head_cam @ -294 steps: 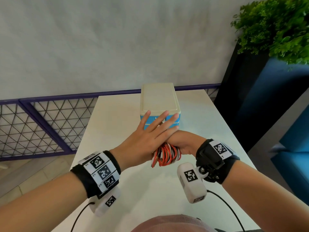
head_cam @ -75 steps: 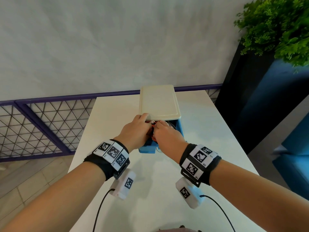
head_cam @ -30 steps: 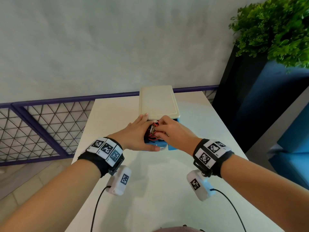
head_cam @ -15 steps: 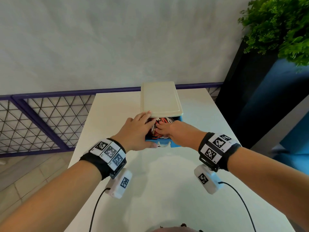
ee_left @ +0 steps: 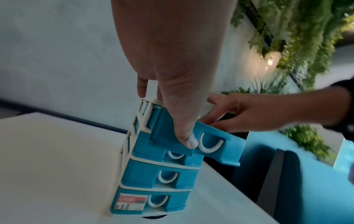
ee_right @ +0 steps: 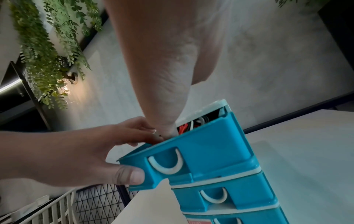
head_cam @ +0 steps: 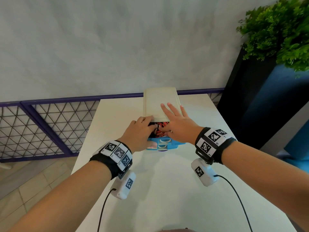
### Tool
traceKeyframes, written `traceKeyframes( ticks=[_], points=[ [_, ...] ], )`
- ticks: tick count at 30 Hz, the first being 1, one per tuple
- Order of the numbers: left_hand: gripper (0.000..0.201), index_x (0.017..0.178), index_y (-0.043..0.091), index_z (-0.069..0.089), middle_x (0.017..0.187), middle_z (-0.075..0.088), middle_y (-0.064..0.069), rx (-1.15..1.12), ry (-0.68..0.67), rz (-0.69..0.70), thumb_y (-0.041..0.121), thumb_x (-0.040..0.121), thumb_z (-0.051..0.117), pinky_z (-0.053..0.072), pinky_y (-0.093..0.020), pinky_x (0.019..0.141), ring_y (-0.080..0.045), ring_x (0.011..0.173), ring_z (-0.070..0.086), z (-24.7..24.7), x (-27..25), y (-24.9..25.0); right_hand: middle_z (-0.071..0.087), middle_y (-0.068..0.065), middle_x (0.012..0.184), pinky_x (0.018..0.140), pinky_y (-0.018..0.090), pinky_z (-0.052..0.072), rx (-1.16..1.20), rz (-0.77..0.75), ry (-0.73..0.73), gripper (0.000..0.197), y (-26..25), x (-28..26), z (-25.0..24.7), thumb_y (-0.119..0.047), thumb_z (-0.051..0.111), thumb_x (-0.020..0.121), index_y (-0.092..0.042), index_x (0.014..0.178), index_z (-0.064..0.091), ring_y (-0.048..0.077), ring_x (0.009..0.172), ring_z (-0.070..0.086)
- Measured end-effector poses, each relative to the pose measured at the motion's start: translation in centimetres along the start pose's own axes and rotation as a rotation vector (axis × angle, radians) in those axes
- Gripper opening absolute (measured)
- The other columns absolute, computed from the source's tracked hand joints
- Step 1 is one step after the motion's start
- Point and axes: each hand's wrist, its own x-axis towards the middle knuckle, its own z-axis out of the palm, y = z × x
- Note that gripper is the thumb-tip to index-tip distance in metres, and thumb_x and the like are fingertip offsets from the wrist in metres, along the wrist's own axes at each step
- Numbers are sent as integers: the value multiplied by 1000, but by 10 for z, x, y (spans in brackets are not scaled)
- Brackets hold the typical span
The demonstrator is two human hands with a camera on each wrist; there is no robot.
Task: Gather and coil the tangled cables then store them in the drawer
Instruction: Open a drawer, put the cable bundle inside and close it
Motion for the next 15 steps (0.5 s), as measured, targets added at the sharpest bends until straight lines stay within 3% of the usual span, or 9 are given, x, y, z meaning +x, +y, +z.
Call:
traceKeyframes(
  ticks=[3, 7, 9, 15],
  points=[
    [69, 146, 21, 30, 156, 11, -6, 94, -19, 20, 55, 89, 49, 32, -44, 106, -29, 139, 18, 4, -2, 2, -18, 13, 162, 114, 63, -1, 39, -5, -120, 41, 5, 1, 0, -29, 38, 102, -46, 139, 45, 36, 147, -19],
    [65, 146, 18, 29, 156, 7, -10, 175, -40, 28, 51, 93, 46, 34, -45, 105, -31, 139, 17, 3, -1, 4, -3, 18, 162, 118, 54, 10, 153, -41, -232, 49, 13, -1, -8, -13, 35, 102, -39, 144, 41, 39, 148, -1],
    [63, 144, 17, 31, 155, 9, -11, 183, -49, 30, 51, 93, 45, 36, -45, 104, -32, 137, 20, 2, 1, 4, 3, 19, 162, 118, 50, 12, 173, -43, -231, 50, 15, 0, -7, -11, 35, 102, -36, 145, 42, 38, 148, 6],
    [53, 132, 15, 46, 143, 28, -8, 211, 4, 17, 49, 92, 48, 44, -39, 91, -29, 120, 35, 1, 4, 9, 3, 15, 163, 119, 40, 13, 173, 3, -209, 64, 15, 1, 0, -1, 38, 96, -39, 147, 36, 33, 150, 5]
  ],
)
